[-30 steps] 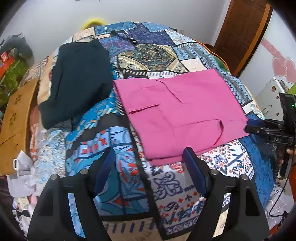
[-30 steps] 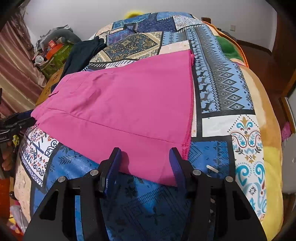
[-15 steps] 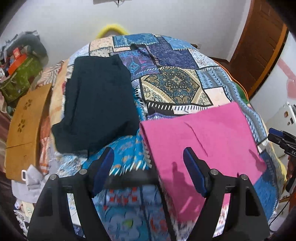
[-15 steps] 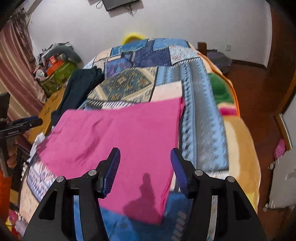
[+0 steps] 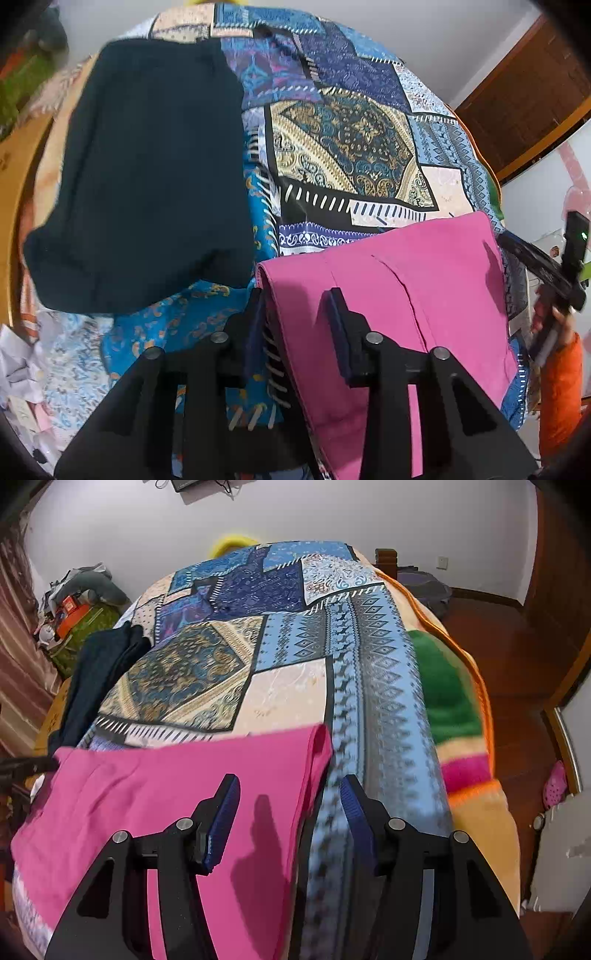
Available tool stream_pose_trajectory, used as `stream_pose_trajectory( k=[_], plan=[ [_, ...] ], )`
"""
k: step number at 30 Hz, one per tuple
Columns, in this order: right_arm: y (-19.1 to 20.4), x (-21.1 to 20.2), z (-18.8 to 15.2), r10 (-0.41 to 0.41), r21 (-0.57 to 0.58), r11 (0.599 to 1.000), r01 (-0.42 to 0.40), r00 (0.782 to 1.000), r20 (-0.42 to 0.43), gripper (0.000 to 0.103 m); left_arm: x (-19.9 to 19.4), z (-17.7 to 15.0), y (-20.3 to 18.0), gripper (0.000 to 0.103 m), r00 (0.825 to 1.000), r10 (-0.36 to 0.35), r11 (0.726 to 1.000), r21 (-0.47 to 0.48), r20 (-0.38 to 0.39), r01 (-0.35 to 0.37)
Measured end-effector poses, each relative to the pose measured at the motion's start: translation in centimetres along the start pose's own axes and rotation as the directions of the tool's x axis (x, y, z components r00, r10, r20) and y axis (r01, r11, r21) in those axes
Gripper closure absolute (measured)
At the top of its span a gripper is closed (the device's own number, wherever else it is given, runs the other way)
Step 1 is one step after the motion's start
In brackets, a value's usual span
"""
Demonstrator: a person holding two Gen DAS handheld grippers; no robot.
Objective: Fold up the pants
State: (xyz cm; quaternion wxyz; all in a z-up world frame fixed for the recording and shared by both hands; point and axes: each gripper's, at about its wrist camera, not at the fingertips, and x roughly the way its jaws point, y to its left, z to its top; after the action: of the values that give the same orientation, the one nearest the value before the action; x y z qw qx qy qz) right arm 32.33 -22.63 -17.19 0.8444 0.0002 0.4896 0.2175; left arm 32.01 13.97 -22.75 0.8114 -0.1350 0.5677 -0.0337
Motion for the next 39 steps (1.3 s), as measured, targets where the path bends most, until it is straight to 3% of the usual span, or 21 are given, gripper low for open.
stream_pose_trajectory(
  k=[3,5,6,7,10,15,19,26,29,32,34,38,39],
  plan=[
    [-0.6,2.1,1.3,-0.002,0.004,1.000,0.002,1.000,-0.018,0.051,0.5,-0.1,-0.1,0.077,1.000,-0.027,1.000,0.006,-0.013,0.027],
    [-0.9,3.2,1.9,0.009,0.022,1.000,-0.009,0.999,-0.034,0.057,0.6,0.0,-0.1,0.083,0.999,-0.045,0.999,-0.002,-0.014,0.045],
    [-0.9,3.7,2.1,0.019,0.026,1.000,-0.018,0.999,-0.042,0.064,0.6,0.1,-0.1,0.094,0.999,-0.045,0.999,-0.005,-0.013,0.045],
    [-1.0,4.2,2.2,0.025,0.029,0.999,-0.024,0.998,-0.052,0.073,0.7,0.1,-0.1,0.099,0.999,-0.041,0.999,-0.006,-0.013,0.041],
    [-0.5,5.4,2.1,0.006,-0.002,1.000,-0.006,0.997,-0.079,0.089,0.7,0.0,-0.1,0.099,0.998,-0.056,0.998,0.007,-0.010,0.056],
    [0.3,5.6,1.6,-0.068,-0.100,0.993,0.060,0.995,-0.077,0.096,0.3,-0.4,0.3,0.100,0.999,-0.036,0.999,0.009,0.005,0.036],
    [0.5,5.7,1.4,-0.110,-0.124,0.987,0.102,0.992,-0.061,0.099,0.0,-1.2,0.5,0.098,0.998,0.049,0.999,0.019,0.027,-0.050],
    [0.7,5.5,2.0,-0.132,-0.118,0.985,0.125,0.990,-0.052,0.096,-0.5,-1.5,-0.3,0.096,0.992,0.122,0.990,0.066,0.030,-0.123],
    [1.0,3.9,2.5,-0.143,-0.095,0.986,0.140,0.990,-0.022,0.093,-1.7,-1.5,-1.2,0.091,0.985,0.162,0.979,0.112,0.064,-0.168],
    [1.8,1.5,3.1,-0.105,-0.091,0.990,0.108,0.994,0.037,0.083,-3.1,-1.3,-2.5,0.080,0.976,0.187,0.965,0.162,0.115,-0.204],
    [2.8,-0.1,3.3,-0.058,-0.100,0.993,0.065,0.996,0.071,0.072,-4.1,-0.9,-3.4,0.061,0.971,0.184,0.960,0.183,0.153,-0.211],
    [5.8,-1.8,3.4,0.042,-0.137,0.990,-0.029,0.995,0.094,0.060,-5.2,0.0,-5.4,0.046,0.962,0.170,0.953,0.213,0.212,-0.216],
    [6.6,-1.9,3.4,0.069,-0.143,0.988,-0.055,0.993,0.092,0.052,-5.3,0.3,-5.8,0.042,0.962,0.164,0.953,0.217,0.218,-0.211]
  ],
)
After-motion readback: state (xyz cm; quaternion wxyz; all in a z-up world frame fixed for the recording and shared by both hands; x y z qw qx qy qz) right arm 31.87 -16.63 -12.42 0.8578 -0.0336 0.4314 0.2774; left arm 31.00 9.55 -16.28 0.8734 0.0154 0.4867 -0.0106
